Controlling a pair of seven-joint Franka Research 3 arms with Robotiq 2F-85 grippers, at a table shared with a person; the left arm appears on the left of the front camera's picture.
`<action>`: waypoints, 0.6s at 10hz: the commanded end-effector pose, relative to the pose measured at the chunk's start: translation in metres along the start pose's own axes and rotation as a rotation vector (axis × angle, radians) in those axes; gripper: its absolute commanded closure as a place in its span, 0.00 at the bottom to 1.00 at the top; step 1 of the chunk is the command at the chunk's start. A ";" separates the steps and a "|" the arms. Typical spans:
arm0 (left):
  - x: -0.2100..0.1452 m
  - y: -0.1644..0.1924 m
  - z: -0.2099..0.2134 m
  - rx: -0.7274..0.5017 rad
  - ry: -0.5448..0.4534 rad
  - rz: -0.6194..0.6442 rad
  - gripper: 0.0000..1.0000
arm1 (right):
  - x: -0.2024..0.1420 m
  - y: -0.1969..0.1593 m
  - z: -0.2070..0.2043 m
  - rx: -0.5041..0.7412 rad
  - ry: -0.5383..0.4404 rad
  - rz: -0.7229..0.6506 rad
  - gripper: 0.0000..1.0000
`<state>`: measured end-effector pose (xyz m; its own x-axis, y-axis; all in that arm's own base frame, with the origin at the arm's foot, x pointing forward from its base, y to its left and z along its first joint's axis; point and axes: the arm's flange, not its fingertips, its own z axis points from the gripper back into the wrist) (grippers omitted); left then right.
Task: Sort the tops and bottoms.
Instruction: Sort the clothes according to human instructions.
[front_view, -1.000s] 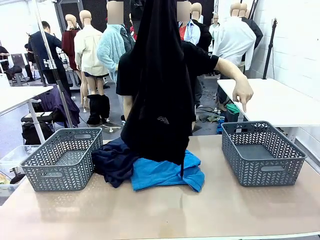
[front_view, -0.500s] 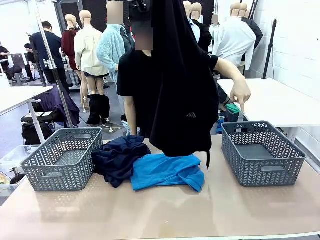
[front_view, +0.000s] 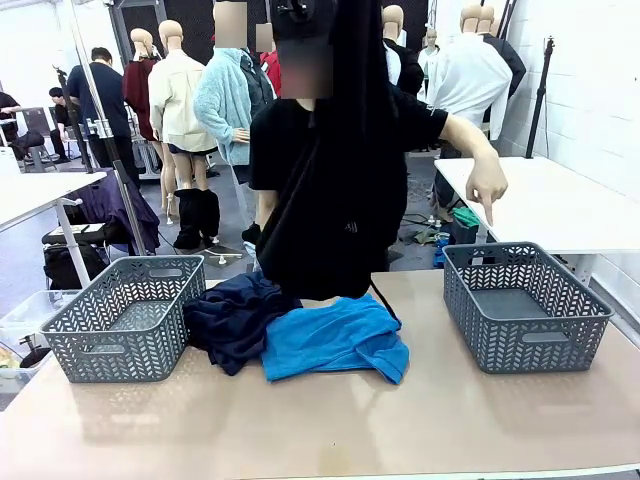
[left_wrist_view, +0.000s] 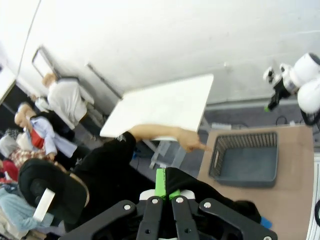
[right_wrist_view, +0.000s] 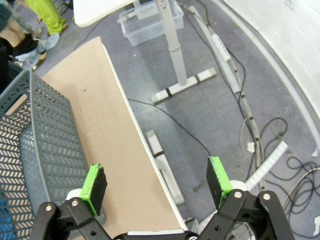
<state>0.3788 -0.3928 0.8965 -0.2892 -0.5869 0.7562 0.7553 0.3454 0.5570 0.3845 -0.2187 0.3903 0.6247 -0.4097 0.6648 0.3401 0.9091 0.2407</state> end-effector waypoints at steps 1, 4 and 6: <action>0.064 0.018 -0.039 -0.028 -0.206 -0.085 1.00 | 0.001 0.002 0.002 -0.007 0.008 -0.006 0.00; 0.129 0.031 -0.108 -0.062 -0.335 -0.123 1.00 | 0.001 0.002 0.002 -0.007 0.008 -0.006 0.00; 0.151 0.031 -0.146 -0.172 -0.446 -0.054 1.00 | 0.001 0.002 0.002 -0.007 0.008 -0.006 0.00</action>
<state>0.3912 -0.5139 0.8933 -0.5212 -0.2926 0.8017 0.7758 0.2289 0.5879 0.3848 -0.2182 0.3905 0.6251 -0.4085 0.6651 0.3391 0.9096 0.2400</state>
